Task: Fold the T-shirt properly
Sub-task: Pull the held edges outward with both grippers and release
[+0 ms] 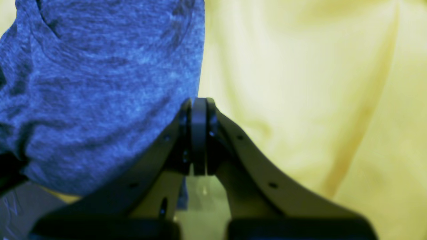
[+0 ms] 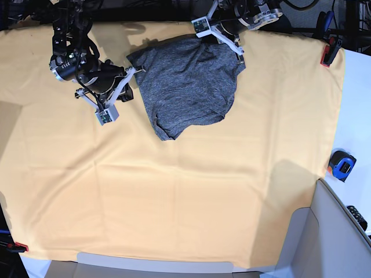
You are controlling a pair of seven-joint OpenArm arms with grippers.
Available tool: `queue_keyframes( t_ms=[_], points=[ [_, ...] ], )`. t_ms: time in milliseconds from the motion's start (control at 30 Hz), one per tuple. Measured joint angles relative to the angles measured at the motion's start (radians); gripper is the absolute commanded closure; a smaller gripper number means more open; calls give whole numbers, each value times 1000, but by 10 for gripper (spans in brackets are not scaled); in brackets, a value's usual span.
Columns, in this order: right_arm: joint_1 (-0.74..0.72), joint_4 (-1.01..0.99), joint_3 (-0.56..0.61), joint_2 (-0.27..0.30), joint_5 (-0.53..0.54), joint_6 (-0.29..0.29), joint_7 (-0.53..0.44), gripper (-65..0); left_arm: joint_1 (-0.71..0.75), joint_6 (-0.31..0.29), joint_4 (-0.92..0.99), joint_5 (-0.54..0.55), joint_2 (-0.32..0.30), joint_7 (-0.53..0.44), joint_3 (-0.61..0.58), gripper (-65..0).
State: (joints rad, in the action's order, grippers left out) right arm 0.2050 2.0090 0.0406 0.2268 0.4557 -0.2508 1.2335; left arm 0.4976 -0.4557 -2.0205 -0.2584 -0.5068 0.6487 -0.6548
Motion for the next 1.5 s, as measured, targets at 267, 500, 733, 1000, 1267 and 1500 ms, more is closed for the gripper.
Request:
queue_keyframes(
  t_ms=[267,500,733,1000,1267,1500],
  points=[
    [90,12,4,19,2,0,-1,-189,-2,0,0,3,0,0,1,0],
    [107,26,-2,99,223,-3,-3,-295,-2,-1,1,3,0,0,2,0],
    [117,24,1,88,221,0,-3,-298,-2,-1,1,3,0,0,3,0],
    [140,-3,3,41,93,0,-2,-296,-4,-1,1,4,0,1,3,0],
    [116,-80,57,37,100,0,-37,-177,-4,-5,1,3,0,1,3,0],
    [60,-122,162,48,87,7,-47,0,-4,-4,2,3,0,2,3,0]
  ],
)
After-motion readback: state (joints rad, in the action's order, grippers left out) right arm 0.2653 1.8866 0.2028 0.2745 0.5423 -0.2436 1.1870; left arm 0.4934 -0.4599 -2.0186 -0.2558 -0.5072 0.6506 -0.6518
